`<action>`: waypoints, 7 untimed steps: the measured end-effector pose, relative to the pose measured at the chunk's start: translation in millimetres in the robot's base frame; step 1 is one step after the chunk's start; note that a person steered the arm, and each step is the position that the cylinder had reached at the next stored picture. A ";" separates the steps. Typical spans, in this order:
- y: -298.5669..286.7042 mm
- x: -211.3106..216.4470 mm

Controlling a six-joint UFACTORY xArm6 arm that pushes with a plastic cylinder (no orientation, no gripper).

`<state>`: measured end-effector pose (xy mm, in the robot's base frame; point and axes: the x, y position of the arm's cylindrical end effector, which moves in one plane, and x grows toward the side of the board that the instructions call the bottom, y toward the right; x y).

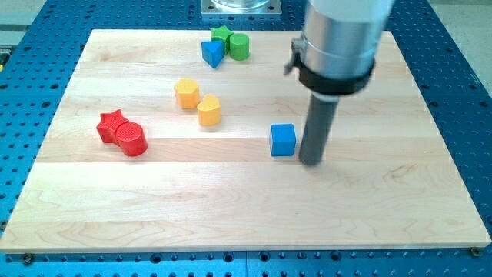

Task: Move the cube into the green circle

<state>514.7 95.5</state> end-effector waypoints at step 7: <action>1.6 -249.1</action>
<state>265.6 97.1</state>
